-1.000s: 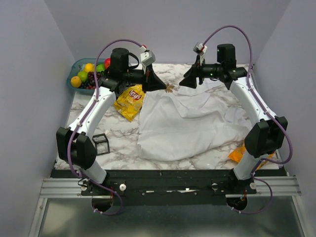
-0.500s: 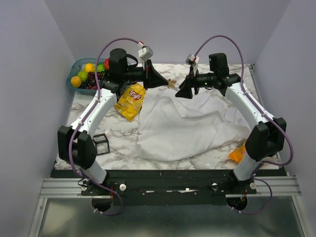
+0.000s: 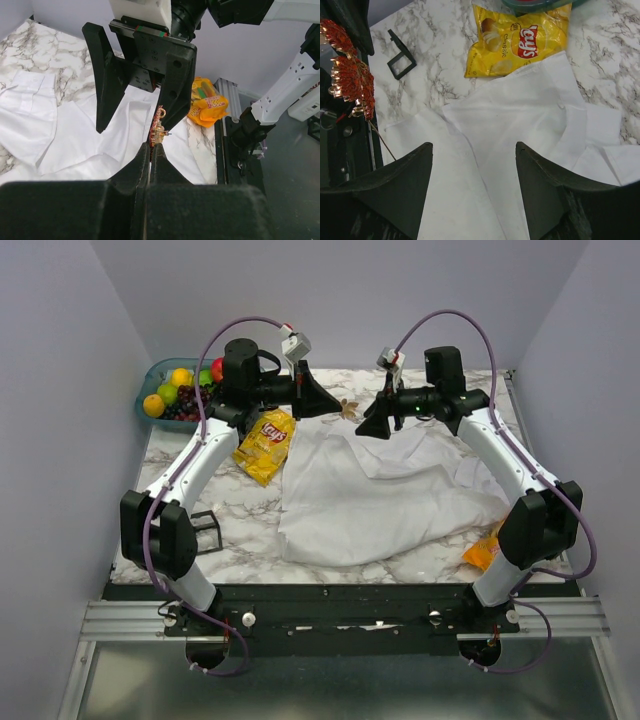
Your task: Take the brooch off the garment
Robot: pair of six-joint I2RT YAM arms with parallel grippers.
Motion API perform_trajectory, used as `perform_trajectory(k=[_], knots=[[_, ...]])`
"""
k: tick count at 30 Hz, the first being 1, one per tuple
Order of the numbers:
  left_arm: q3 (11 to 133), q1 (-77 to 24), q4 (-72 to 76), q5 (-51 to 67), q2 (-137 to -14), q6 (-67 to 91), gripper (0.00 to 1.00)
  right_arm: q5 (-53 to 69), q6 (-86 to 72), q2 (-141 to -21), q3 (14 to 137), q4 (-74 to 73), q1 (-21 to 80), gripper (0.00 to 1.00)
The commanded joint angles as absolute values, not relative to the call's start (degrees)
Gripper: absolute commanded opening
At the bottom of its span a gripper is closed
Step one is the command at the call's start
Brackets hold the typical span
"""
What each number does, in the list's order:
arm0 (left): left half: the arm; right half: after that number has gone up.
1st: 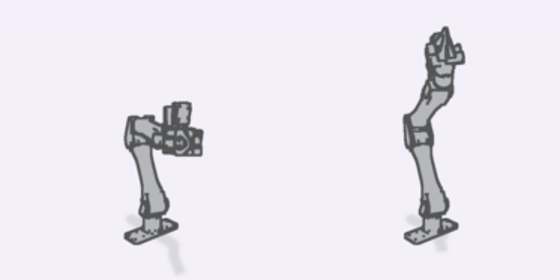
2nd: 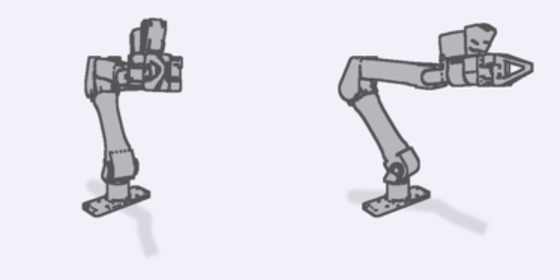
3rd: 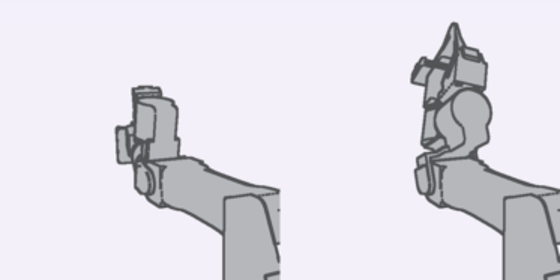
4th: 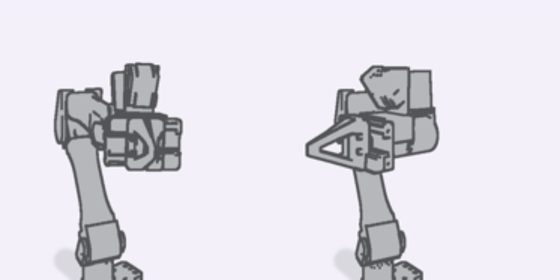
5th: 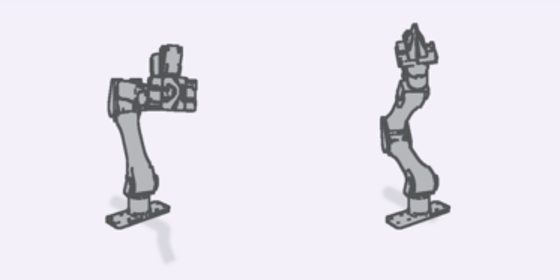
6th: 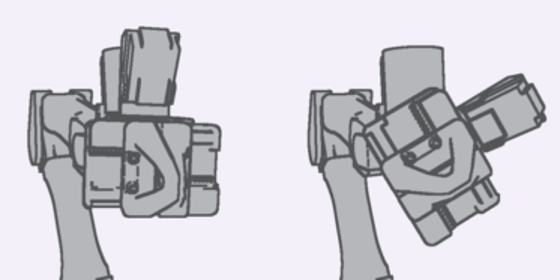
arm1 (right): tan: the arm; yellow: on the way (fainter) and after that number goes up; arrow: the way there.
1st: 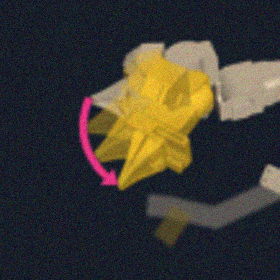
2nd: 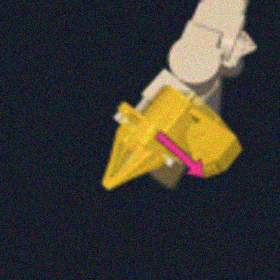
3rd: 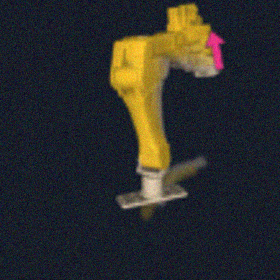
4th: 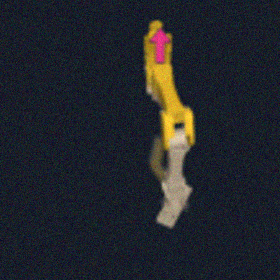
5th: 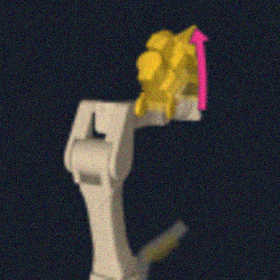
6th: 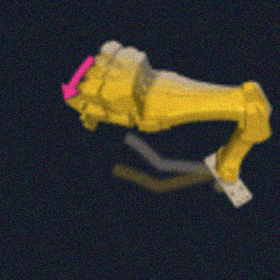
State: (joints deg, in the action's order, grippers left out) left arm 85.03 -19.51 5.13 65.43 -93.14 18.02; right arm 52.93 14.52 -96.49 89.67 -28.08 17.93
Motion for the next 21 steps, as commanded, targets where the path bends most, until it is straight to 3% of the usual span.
perform_trajectory(k=[1, 21], knots=[[85.08, -19.42, 7.29, 66.01, -93.60, 19.16, 0.00, 51.50, 11.27, -97.12, 91.05, -25.84, 17.93, 0.75], [85.96, -20.56, 1.85, 59.51, -95.62, 14.77, 0.00, 58.45, 10.20, -95.80, 90.53, -24.08, 18.19, 0.76]])
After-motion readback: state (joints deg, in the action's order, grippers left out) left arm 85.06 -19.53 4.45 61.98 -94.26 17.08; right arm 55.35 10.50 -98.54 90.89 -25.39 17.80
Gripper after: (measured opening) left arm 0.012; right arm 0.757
